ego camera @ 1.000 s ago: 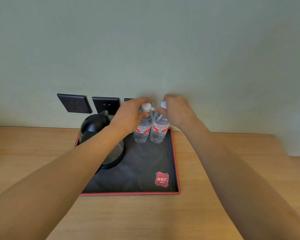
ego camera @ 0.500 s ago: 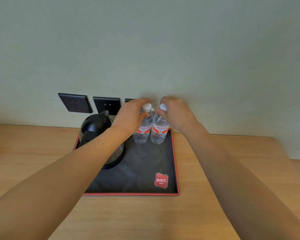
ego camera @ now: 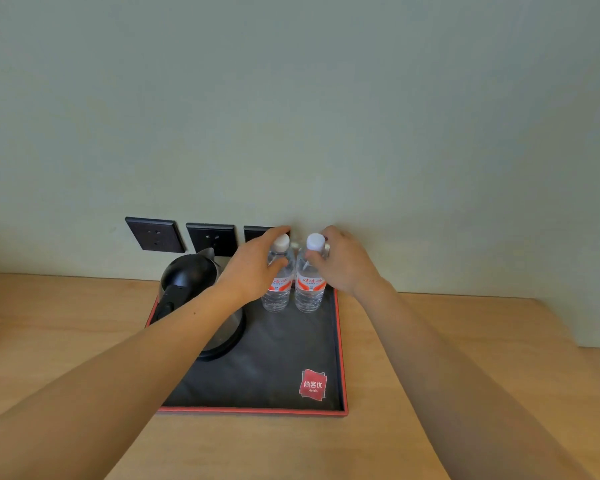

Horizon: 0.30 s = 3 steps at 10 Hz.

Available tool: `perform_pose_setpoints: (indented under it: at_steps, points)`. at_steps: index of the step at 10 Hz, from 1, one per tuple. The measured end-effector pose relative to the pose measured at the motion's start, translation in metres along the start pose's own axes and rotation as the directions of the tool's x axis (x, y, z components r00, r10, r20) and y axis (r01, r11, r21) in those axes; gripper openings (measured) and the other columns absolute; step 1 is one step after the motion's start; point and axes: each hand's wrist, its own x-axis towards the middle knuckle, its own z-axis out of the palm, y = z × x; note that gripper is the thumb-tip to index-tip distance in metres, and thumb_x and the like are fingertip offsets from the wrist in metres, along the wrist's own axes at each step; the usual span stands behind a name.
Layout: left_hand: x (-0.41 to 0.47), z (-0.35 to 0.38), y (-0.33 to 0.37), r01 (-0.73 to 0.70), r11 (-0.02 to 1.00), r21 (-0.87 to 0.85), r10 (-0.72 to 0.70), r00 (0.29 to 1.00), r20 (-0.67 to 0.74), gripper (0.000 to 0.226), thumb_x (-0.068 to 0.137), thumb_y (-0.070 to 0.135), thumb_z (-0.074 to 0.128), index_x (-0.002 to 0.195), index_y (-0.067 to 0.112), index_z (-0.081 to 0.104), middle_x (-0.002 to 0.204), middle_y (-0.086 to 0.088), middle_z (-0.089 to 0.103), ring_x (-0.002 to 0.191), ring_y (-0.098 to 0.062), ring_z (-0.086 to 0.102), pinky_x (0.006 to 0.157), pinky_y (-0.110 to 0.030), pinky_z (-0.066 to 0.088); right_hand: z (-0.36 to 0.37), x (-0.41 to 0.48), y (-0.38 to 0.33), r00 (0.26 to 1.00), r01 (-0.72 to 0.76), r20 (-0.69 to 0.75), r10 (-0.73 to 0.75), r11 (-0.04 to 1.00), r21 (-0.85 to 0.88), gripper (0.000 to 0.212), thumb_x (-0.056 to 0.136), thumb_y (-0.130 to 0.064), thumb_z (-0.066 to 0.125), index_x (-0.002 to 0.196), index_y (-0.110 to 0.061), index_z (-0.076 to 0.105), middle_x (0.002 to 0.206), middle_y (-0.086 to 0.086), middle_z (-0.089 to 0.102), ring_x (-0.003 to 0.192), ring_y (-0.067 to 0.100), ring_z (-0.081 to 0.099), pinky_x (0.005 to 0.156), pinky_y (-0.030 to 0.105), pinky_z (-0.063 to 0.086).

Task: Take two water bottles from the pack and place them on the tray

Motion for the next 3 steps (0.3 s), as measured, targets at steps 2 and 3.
perform_pose_setpoints:
  at_steps: [2, 3]
  points:
    - [-0.012, -0.016, 0.015, 0.12, 0.992, -0.027, -0.118, 0.991, 0.058, 0.073, 0.094, 0.023, 0.065, 0.156, 0.025, 0.025, 0.156, -0.007, 0.045, 0.14, -0.027, 0.045, 0.108, -0.034, 0.038, -0.012, 0.003, 0.0, 0.995, -0.079, 0.07, 0.073, 0.992, 0.093, 0.032, 0.091, -0.029, 0.063, 0.111, -0.005, 0.063, 0.109, 0.014, 0.069, 0.096, 0.032, 0.063, 0.075, 0.034, 0.048]
    - [-0.02, -0.028, 0.03, 0.2, 0.971, -0.13, -0.2, 0.98, 0.013, 0.067, 0.095, 0.022, 0.064, 0.153, 0.019, 0.032, 0.155, -0.008, 0.045, 0.135, -0.026, 0.05, 0.106, -0.034, 0.041, -0.024, -0.003, -0.006, 0.992, -0.108, 0.077, 0.098, 0.983, 0.147, 0.034, 0.09, -0.026, 0.063, 0.118, -0.008, 0.06, 0.107, 0.012, 0.067, 0.1, 0.03, 0.063, 0.075, 0.029, 0.043]
